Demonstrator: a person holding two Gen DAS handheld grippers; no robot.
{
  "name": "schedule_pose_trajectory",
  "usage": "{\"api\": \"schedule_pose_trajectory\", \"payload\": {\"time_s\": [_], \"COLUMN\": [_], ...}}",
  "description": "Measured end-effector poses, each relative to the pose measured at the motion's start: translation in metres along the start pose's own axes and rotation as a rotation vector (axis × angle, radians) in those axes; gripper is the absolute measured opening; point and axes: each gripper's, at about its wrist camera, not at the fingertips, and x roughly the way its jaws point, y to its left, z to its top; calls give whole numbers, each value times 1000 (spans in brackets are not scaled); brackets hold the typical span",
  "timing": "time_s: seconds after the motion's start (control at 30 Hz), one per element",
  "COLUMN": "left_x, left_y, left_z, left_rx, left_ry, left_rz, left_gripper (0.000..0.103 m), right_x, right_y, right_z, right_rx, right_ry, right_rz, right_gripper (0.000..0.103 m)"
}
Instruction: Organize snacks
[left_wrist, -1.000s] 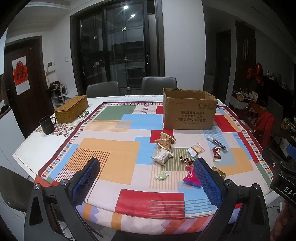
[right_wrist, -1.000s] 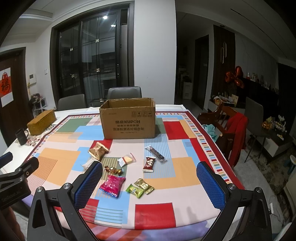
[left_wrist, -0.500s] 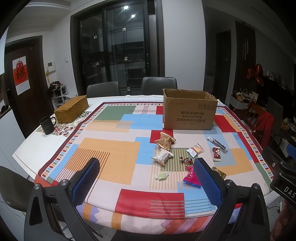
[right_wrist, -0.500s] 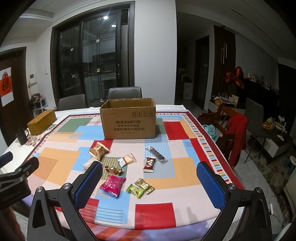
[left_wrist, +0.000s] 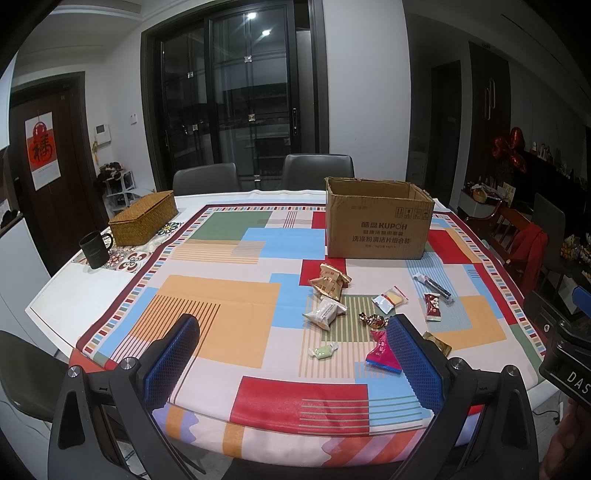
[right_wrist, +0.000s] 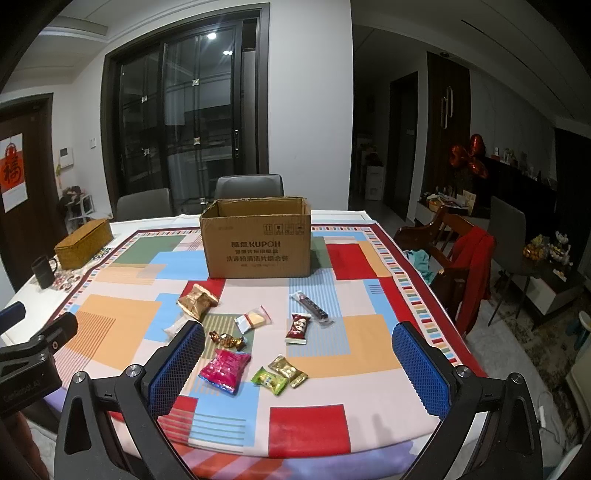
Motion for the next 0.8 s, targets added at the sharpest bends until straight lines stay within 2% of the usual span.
{"api": "schedule_pose_trajectory", "payload": {"time_s": [0.8], "left_x": [-2], "left_y": [0], "left_z": [0], "left_rx": [-1], "left_ry": [-3], "left_rz": [2], "left_gripper": [103], "right_x": [0], "right_y": [-3], "right_z": [-2], "right_rx": [1], "right_ry": [-3], "right_rz": [0], "right_gripper": [102]}}
